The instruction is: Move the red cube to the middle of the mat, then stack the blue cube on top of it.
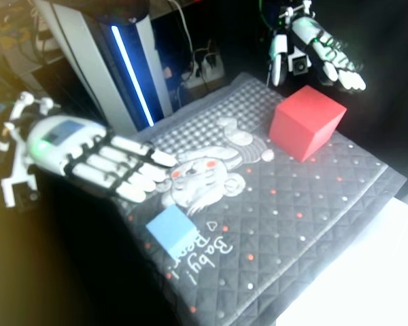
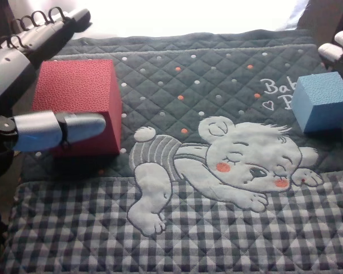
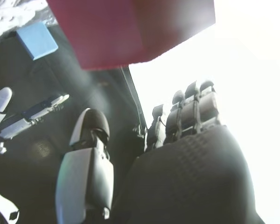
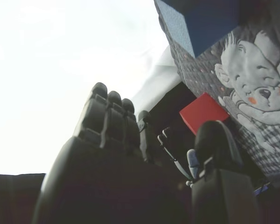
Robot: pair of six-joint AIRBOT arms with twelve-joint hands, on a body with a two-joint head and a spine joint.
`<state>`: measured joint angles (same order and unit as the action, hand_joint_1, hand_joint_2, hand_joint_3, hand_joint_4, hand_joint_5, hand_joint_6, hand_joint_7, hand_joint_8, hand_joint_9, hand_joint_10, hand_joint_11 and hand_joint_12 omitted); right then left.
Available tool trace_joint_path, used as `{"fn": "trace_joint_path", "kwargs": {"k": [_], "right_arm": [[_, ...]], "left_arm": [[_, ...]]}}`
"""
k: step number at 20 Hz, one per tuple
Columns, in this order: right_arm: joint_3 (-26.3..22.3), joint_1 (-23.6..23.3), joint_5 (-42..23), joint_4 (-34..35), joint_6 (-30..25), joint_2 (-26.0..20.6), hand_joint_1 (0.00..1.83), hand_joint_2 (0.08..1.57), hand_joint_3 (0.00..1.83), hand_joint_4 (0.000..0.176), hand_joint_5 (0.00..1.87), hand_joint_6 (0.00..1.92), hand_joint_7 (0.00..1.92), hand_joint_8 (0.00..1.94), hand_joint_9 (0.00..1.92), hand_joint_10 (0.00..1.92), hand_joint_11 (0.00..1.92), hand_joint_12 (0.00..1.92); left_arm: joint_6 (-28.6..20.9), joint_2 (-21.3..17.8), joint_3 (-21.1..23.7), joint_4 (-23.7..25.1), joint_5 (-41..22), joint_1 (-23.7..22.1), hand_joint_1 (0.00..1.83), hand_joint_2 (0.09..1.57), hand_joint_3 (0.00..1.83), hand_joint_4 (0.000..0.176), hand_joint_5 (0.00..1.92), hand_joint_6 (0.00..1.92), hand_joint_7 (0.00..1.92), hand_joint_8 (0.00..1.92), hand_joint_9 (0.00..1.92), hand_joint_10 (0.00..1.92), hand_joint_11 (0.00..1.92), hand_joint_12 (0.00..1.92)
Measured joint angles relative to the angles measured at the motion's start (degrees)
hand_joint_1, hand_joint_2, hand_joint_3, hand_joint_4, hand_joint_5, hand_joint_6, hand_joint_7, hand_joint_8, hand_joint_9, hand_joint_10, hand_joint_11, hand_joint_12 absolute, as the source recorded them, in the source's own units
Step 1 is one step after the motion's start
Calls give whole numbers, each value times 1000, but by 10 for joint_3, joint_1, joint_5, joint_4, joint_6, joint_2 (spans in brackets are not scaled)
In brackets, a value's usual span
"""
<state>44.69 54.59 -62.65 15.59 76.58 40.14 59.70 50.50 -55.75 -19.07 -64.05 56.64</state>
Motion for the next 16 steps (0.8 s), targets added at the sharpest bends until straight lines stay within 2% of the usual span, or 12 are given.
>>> {"fn": "trace_joint_path", "kwargs": {"k": [2,7,9,10,11,13,14,15,16], "right_arm": [[0,3,-3,1,0,1,630,1211,15,0,0,0,0,0,0,0,0,0],[0,6,0,2,0,2,599,1210,8,0,0,0,0,0,0,0,0,0],[0,6,0,3,0,4,610,1204,4,0,0,0,0,0,0,0,0,0],[0,6,0,1,0,4,612,1200,2,0,0,0,0,0,0,0,0,0],[0,6,-1,2,-1,5,612,1202,3,2,0,0,0,0,0,0,0,0],[2,7,1,2,-5,9,583,1206,4,0,0,0,0,0,0,0,0,0],[2,7,1,2,-7,10,597,1206,4,0,0,0,0,0,0,0,0,0],[2,7,0,2,-7,10,584,1212,6,0,0,0,0,0,0,0,0,0],[2,7,0,3,-7,10,557,1213,6,0,0,0,0,0,0,0,0,0]], "left_arm": [[0,1,0,2,6,0,762,965,31,162,0,0,0,0,0,0,0,0],[-1,1,-2,2,12,-3,795,956,15,176,0,0,0,0,0,0,0,0],[0,2,-16,4,51,-30,785,939,5,176,0,0,0,0,0,0,0,0],[5,7,-24,0,61,-43,783,925,0,157,0,0,0,0,0,0,0,0],[14,12,-31,-4,76,-56,812,914,0,159,0,0,0,0,0,0,0,0],[24,38,-54,-4,130,-79,853,891,0,143,0,0,0,0,0,0,0,0],[24,51,-64,-5,154,-86,879,893,0,151,0,0,0,0,0,0,0,0],[25,58,-73,-5,176,-88,931,891,0,170,0,0,0,0,0,0,0,0],[31,65,-81,-5,194,-92,1004,892,0,147,0,0,0,0,0,0,0,0]]}}
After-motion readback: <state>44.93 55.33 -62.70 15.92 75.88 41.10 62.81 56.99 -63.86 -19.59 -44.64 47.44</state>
